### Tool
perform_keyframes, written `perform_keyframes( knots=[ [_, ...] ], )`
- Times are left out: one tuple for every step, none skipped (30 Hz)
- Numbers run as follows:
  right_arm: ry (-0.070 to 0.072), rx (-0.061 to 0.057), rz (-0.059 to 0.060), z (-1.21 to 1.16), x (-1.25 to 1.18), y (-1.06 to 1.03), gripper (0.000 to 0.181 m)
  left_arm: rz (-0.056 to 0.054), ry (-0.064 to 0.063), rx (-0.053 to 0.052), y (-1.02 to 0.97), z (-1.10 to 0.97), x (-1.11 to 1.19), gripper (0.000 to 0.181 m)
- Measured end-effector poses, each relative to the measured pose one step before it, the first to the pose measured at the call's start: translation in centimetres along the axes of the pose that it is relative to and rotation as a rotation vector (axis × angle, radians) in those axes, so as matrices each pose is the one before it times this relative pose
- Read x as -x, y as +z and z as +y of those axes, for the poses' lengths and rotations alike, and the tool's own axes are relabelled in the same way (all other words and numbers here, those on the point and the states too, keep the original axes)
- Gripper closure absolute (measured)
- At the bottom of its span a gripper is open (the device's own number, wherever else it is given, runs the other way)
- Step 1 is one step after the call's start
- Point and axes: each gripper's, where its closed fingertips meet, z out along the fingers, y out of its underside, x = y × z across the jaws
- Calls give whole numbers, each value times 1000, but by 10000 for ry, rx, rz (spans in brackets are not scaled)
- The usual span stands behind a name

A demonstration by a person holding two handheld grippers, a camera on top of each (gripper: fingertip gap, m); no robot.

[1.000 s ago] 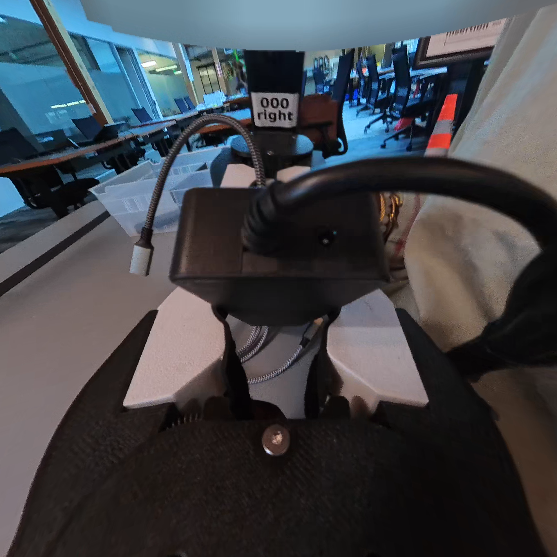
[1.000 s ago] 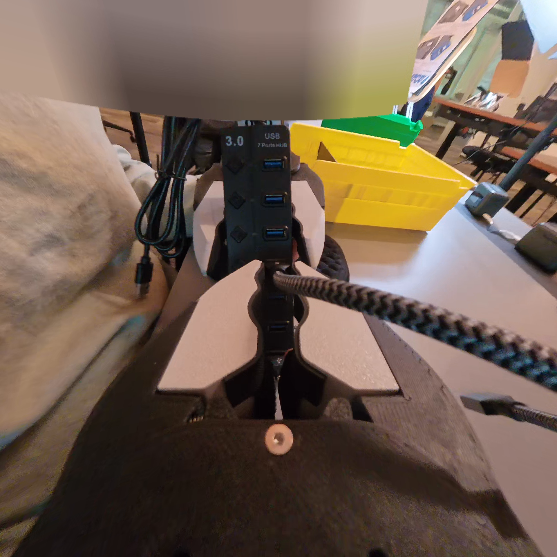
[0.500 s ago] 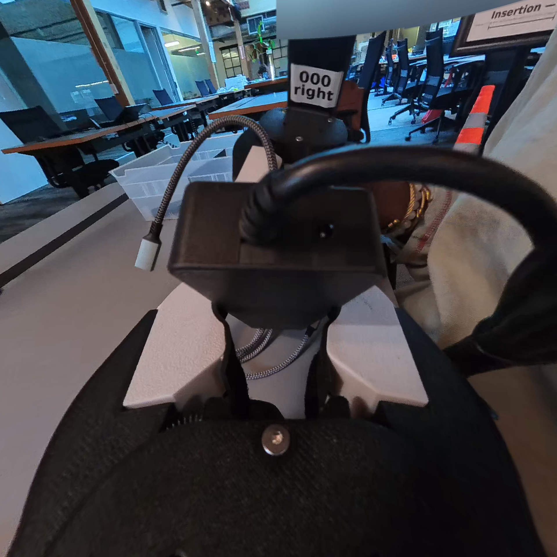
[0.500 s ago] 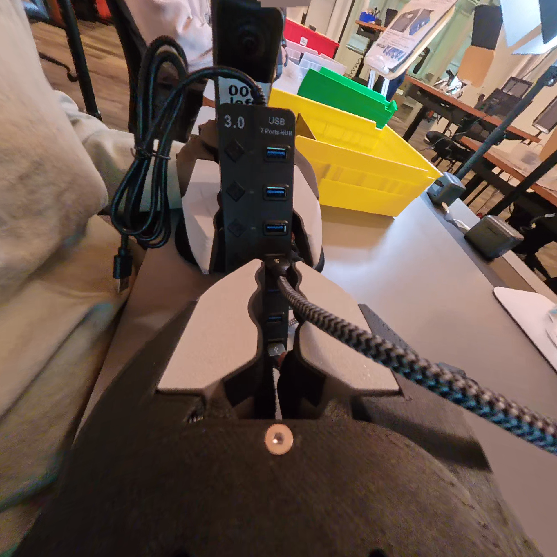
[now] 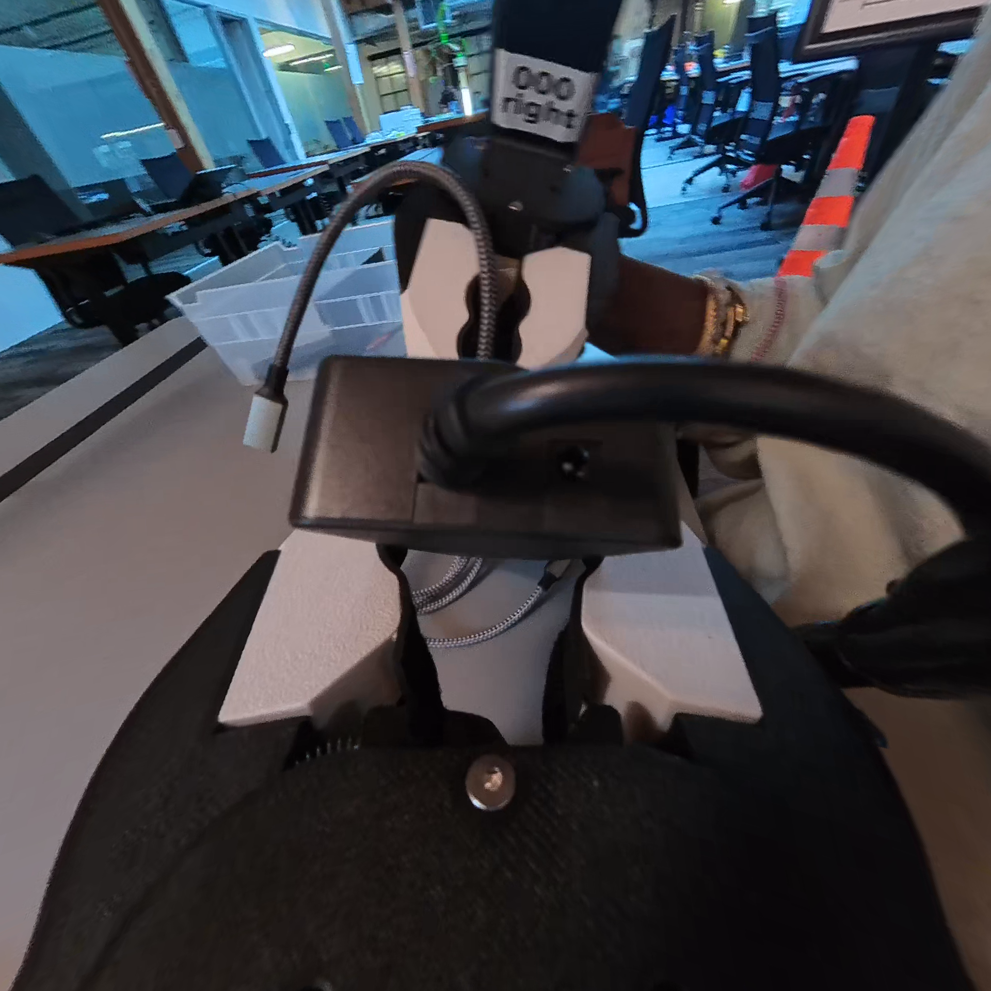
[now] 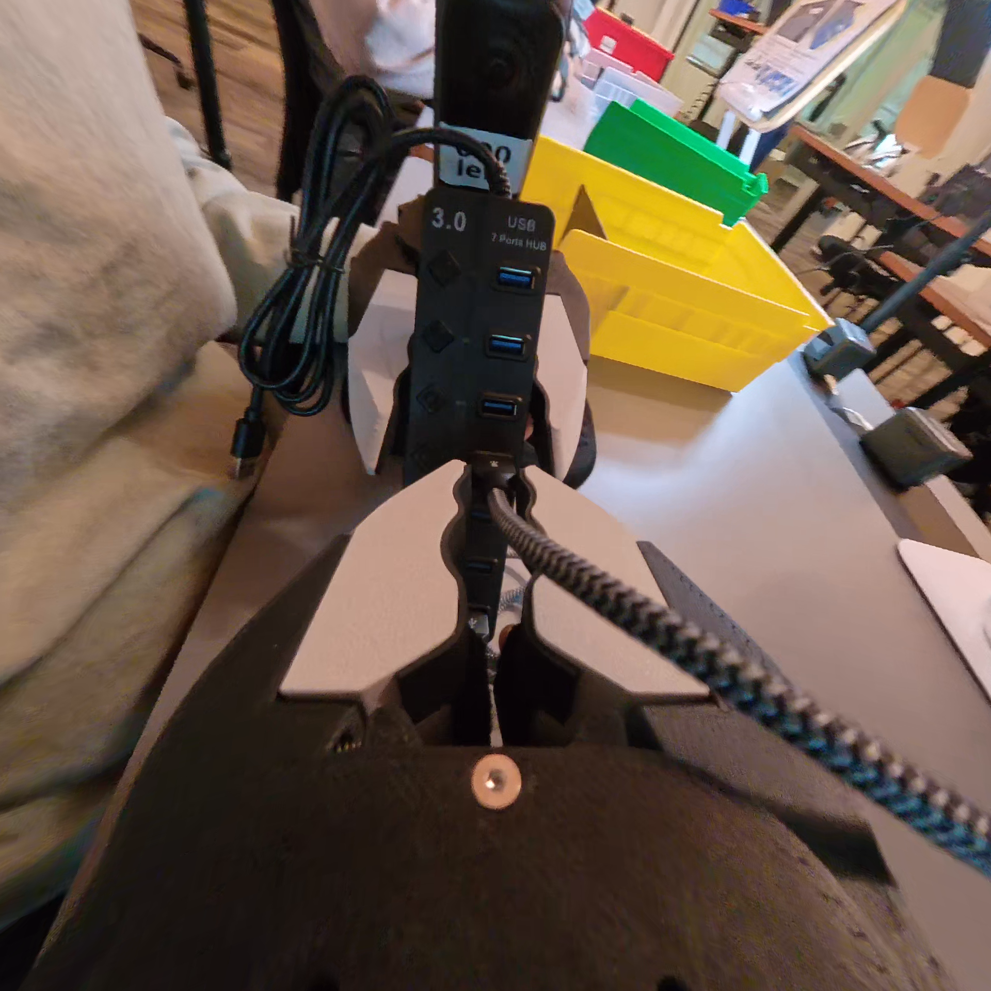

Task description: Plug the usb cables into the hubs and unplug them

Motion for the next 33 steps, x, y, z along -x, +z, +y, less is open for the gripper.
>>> perform_keyframes(
  knots=[
    [69,-48,-297,-73,141,-72,166,201,90,-5,21,0,-330,117],
    [67,-2,-202,43,36,-11,166,110,22,64,40,44,-145,117],
    [81,-20,-79,85,-67,44,166,25,-8,67,28,81,9,117],
    [128,-80,76,53,-162,76,165,-82,-61,0,-15,31,168,117],
    [121,-64,196,43,-174,71,165,-148,-55,-44,-74,-21,252,118],
    [-23,34,288,72,-147,51,165,-195,-44,-17,-40,7,276,118],
    [-147,134,327,133,-147,-9,165,-222,-57,52,49,72,310,117],
    [-85,170,218,171,-91,-57,165,-184,0,112,137,122,212,117],
    [20,113,70,150,17,-64,165,-43,34,142,159,162,-2,117],
    [26,25,11,108,30,-34,165,37,-32,95,101,106,-32,118],
    [17,-33,-85,52,51,-9,165,44,-33,54,62,68,-22,117],
    [14,-52,-250,-19,168,-25,166,114,25,15,2,32,-163,117],
    [7,-39,-360,-67,270,-43,165,257,100,0,-15,27,-379,117],
    [28,-40,-327,-104,238,-40,166,359,71,-5,-49,5,-480,117],
    [35,-40,-127,-46,29,2,166,172,-13,-9,-27,-37,-179,118],
    [54,-28,60,40,-164,40,166,-45,-90,6,0,11,147,118],
    [94,-27,179,59,-225,28,165,-119,-122,-5,0,24,266,118],
    [25,-13,272,30,-217,21,165,-217,-126,-29,-23,-13,369,117],
    [-94,42,284,5,-130,11,166,-179,-131,-44,-9,-46,309,117],
    [-98,83,186,-12,-10,-19,165,-84,-74,-21,-1,-33,148,117],
    [-16,56,75,4,54,-11,165,28,18,15,19,9,-62,117],
    [26,9,-7,30,81,-20,165,38,18,38,34,43,-65,117],
    [27,-41,-121,55,154,-31,165,79,30,66,49,101,-121,118],
    [57,-129,-264,-57,253,-96,166,188,121,62,42,75,-306,118],
    [110,-133,-322,-110,284,-149,166,316,240,-21,-23,-45,-542,118],
    [94,-56,-170,-17,107,-91,165,173,137,32,25,20,-342,118],
    [17,15,51,38,-122,-7,165,-81,8,92,55,97,96,118],
    [-41,85,169,61,-181,18,165,-181,-90,6,15,21,283,118],
    [-105,140,209,35,-144,6,165,-172,-105,-13,2,16,275,118],
    [-160,84,206,-91,-118,-218,165,-197,-116,-7,-41,23,308,118],
    [-68,-150,-84,-373,259,-575,166,-320,-249,-112,-183,-64,568,118],
    [141,-418,-7,-680,120,-839,166,-434,-443,-225,-320,-181,923,118],
    [205,-333,187,-509,-164,-926,166,209,-299,-298,-330,-337,61,118]
  ],
)
